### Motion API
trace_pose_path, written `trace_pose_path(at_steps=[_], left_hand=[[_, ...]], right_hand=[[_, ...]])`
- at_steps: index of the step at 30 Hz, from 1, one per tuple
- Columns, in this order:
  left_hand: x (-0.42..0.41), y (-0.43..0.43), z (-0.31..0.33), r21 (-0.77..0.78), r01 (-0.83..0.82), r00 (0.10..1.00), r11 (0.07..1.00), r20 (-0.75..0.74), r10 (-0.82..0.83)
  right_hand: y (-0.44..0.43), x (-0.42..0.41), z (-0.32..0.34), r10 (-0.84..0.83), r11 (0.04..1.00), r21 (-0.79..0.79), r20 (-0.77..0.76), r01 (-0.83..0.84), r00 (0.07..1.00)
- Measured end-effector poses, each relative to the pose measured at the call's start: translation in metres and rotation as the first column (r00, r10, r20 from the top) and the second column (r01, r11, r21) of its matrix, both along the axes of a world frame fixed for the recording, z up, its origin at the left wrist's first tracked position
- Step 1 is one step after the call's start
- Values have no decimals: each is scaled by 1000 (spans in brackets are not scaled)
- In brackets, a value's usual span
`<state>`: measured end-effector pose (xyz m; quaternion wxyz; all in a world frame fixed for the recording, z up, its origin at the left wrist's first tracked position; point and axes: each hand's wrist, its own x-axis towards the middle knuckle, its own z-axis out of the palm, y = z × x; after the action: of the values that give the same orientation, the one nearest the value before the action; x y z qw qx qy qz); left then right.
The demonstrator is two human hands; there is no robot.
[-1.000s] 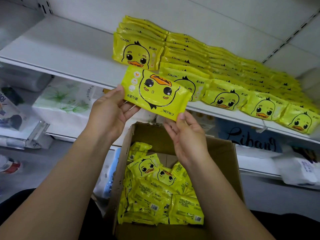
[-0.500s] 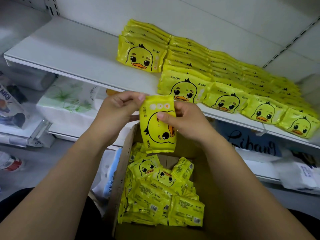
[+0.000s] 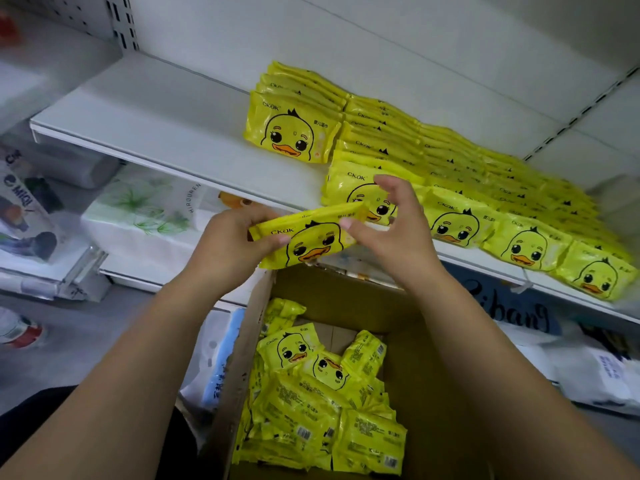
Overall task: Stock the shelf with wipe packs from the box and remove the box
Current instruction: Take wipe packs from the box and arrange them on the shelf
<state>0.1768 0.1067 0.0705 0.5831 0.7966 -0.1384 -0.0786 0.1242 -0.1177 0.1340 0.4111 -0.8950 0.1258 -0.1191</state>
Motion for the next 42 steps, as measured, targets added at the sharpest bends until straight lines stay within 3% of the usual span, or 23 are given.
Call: trace_pose_path(at_steps=[1,3,7,11,14,20,23,26,32,42], left_hand=[[1,1,-2,110,-14,997,994,71,6],[2,3,-4,218,-19,992,976,125,-9],[5,6,1,90,-18,993,996,119,7],[11,11,1,-6,-128,988,992,89,128],[15,13,-1,-50,-192,976,980,95,196],[27,16,0,-129,-462,876,877,89,474],[37,24,-10,33,-548,836,836,64,546],[42,27,-17,116,-503,864,857,38,502],[47,22,-29,333,-397,918,855,166,361],[54,11,-31,415,-292,956,862,110,271]], right_hand=[[1,5,2,104,984,-144,-9,-105,995],[8,16,5,272,916,-274,-117,-295,955],[19,38,8,366,846,-254,-363,-469,857],[28,61,20,473,779,-211,-419,-590,775],[37,76,20,514,701,-272,-449,-659,731],[56,121,28,562,639,-390,-351,-663,749],[66,151,35,584,653,-414,-258,-635,769],[68,183,36,557,660,-482,-201,-577,806],[49,228,16,454,679,-538,-227,-500,861],[24,233,4,333,794,-482,-167,-371,928]])
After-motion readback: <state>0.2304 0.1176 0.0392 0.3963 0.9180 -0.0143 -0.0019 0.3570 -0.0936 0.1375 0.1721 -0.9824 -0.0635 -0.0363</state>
